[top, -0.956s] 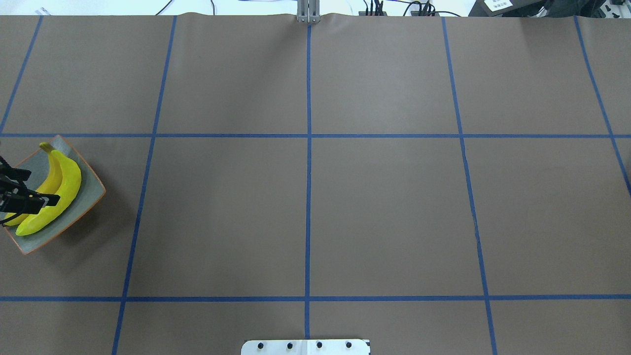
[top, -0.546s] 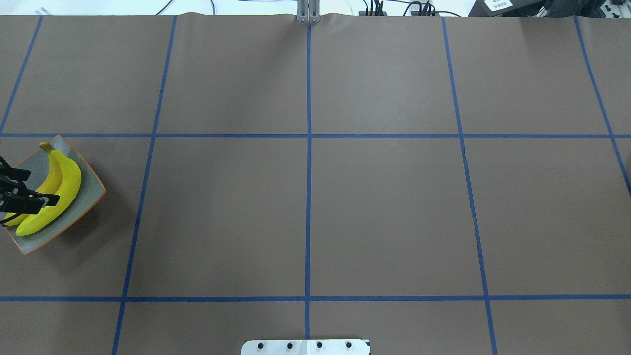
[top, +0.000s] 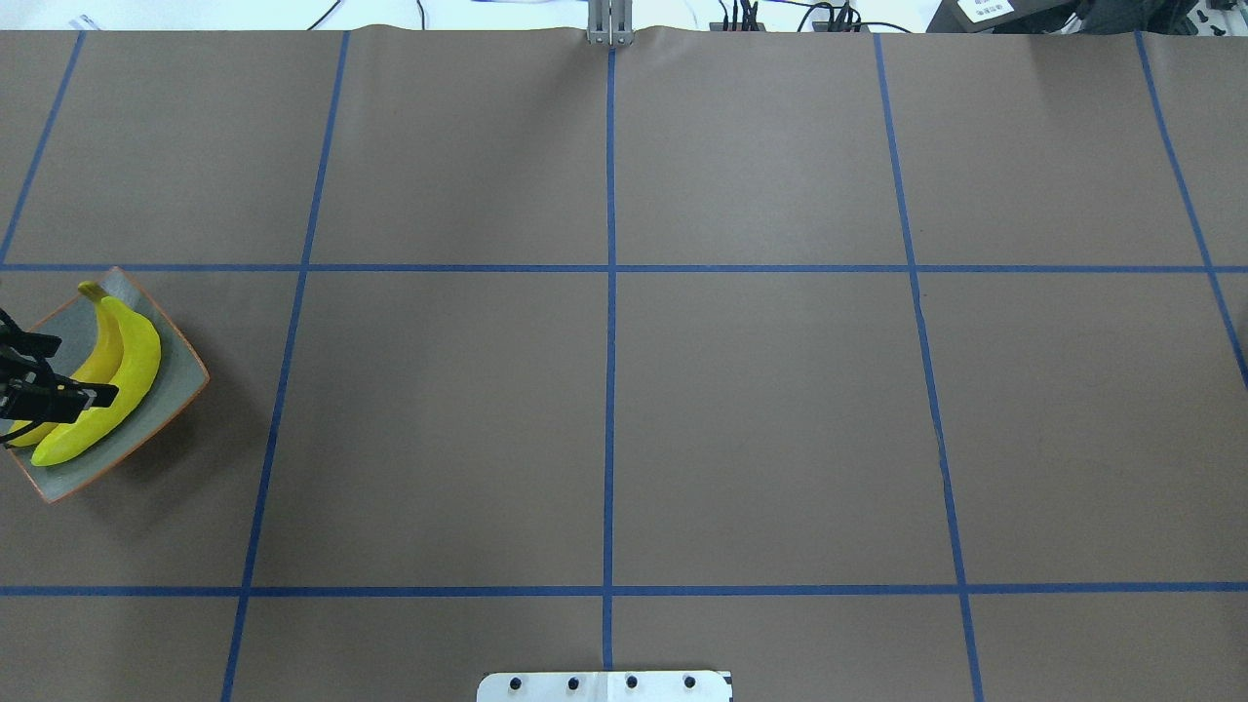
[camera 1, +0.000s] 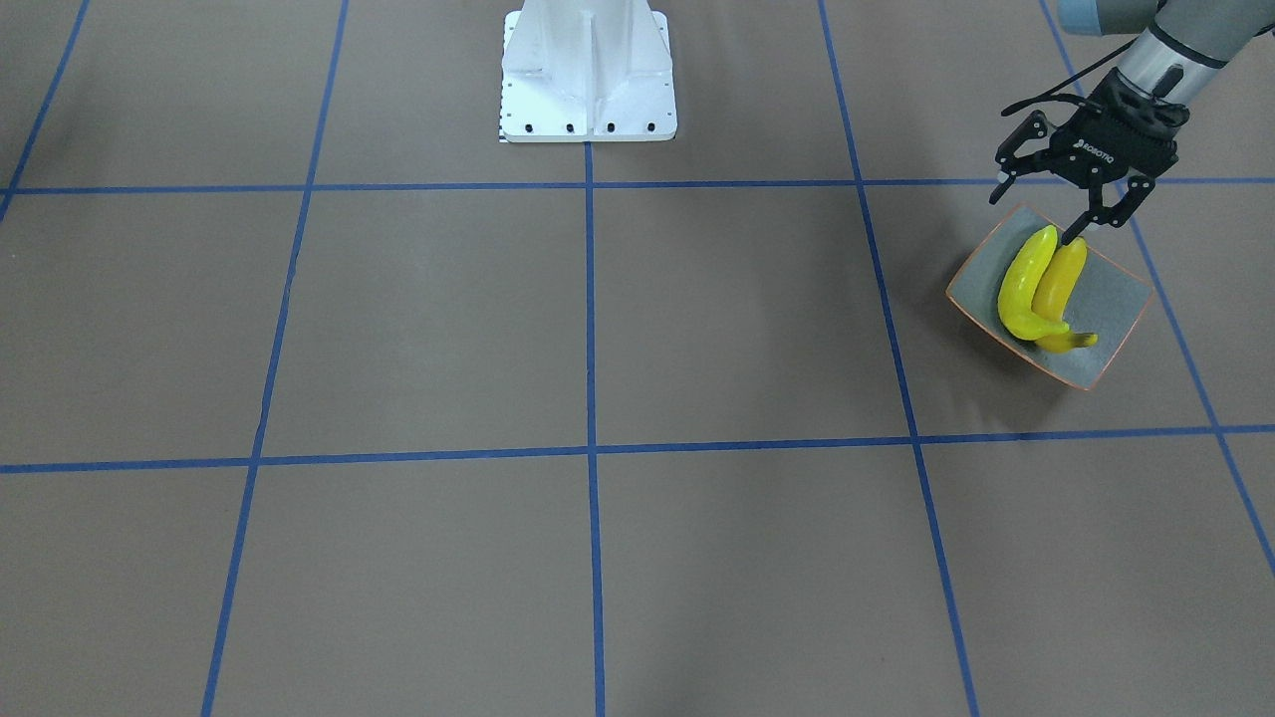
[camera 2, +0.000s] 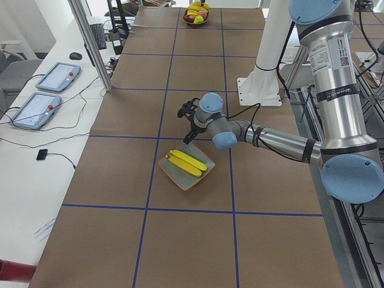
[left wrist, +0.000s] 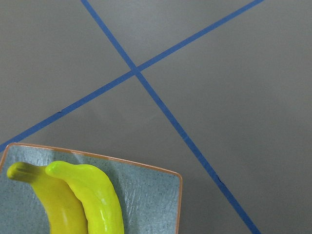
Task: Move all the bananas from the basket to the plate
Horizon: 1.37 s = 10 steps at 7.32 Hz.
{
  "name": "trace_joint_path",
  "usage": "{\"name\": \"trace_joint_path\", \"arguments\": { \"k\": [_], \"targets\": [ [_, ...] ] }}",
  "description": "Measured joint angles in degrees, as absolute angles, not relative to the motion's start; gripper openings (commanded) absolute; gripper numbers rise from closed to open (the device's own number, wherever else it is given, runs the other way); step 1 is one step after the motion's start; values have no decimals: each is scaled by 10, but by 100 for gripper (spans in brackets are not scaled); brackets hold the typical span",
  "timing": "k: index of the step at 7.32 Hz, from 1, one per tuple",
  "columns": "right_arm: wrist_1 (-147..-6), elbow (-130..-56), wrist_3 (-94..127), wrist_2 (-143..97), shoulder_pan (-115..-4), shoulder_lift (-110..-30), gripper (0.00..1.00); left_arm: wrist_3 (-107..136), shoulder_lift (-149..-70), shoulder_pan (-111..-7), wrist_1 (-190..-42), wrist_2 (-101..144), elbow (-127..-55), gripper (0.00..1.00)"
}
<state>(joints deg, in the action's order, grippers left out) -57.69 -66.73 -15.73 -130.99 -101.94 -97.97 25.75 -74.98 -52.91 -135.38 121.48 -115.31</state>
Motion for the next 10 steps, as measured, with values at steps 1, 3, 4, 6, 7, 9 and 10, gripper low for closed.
{"name": "trace_joint_path", "arguments": {
  "k": [1,3,4,6,7,9,10],
  "targets": [
    [-577,-669,-157,-1309,-1018,-979,0,258,-750,-529,-1354,1215,-1153,100],
    [-576,-676,-158,-1309,-1017,-975,0,258,-751,-529,-1354,1215,-1153,100],
    [-576,-684,-159,-1309,-1018,-971,0,258,-751,-529,-1354,1216,-1153,100],
    [-576,-713,-163,-1289,-1020,-967,0,258,-751,-529,-1354,1218,-1153,100],
    [-577,-734,-164,-1268,-1024,-964,0,258,-751,-529,-1354,1219,-1152,100],
    [-580,-761,-156,-1249,-1028,-938,0,259,-751,-529,-1355,1221,-1151,100],
    [-581,-767,-137,-1249,-1026,-917,0,260,-753,-528,-1354,1221,-1150,100]
  ]
}}
